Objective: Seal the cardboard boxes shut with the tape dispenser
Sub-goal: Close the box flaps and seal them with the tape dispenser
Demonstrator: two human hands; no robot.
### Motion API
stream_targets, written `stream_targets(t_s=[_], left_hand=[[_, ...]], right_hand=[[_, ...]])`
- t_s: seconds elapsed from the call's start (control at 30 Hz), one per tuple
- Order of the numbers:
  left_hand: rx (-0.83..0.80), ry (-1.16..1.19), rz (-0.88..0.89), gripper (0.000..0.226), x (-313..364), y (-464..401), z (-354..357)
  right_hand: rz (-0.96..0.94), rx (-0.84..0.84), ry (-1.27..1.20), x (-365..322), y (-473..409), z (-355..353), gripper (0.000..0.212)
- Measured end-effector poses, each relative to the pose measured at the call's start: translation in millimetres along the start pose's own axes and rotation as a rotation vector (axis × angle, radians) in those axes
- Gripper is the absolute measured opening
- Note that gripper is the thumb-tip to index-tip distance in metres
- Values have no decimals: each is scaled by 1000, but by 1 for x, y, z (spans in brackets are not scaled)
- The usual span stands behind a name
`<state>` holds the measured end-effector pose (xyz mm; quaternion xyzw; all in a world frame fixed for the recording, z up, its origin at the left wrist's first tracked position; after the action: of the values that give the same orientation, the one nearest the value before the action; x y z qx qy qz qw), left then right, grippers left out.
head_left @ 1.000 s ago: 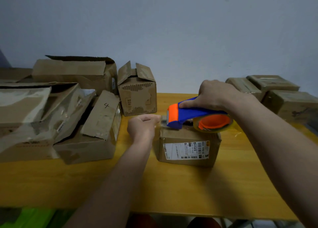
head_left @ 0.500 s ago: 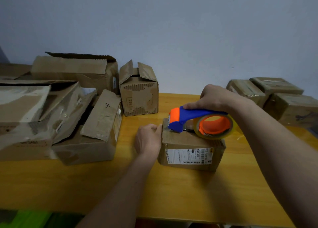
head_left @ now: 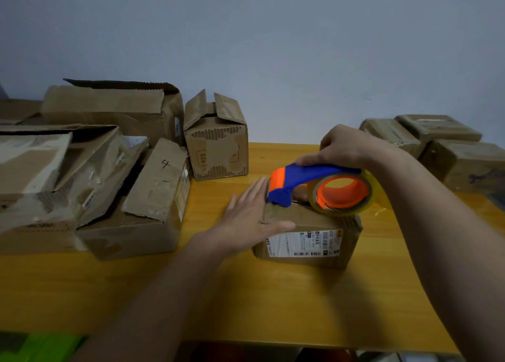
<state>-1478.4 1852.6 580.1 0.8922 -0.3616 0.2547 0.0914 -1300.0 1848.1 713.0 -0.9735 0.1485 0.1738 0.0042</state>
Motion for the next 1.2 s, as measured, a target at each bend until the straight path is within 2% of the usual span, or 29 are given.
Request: stream_targets(t_s=[0.17, 0.37, 0.5, 0.57, 0.63, 0.73, 0.83, 1.0, 1.1, 1.2], left_hand=[[-50, -210, 4, 102, -6, -5, -1], [-106, -284, -31, 108, -7, -1, -2], [-136, -270, -31, 105, 1, 3, -5], [-190, -324, -31, 106, 7, 2, -11], [-262, -383, -70, 113, 14, -2, -19], [-322, -494, -134, 139, 32, -16, -21], [-282, -505, -57, 148, 62, -36, 2], [-176, -514, -12, 139, 61, -49, 22], [-189, -491, 6, 137, 56, -50, 22], [-197, -507, 24, 137, 54, -50, 24]], right_hand=[[13, -59, -94, 9, 5, -1, 74], [22, -81, -1, 34, 16, -18, 69], [68, 2, 27, 77, 26, -43, 74], [86, 2, -7, 91, 30, -37, 67], [92, -6, -58, 97, 30, -28, 55], [78, -8, -95, 99, 30, -27, 53], [84, -24, -101, 103, 29, -25, 55], [86, -42, -197, 119, 23, -16, 58], [67, -108, -271, 133, 26, -5, 59], [95, -98, -285, 165, 31, -11, 75]])
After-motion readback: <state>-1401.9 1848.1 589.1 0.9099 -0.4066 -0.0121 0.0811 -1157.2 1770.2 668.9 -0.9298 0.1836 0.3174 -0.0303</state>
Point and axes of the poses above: each hand's wrist, its own y-axis away from the middle knuckle, its own z-axis out of the palm, x = y × z, the point moved 6 cm from there along -y, towards the middle knuckle, and after that the axes turned 6 degrees about z, right-handed, at the moved point
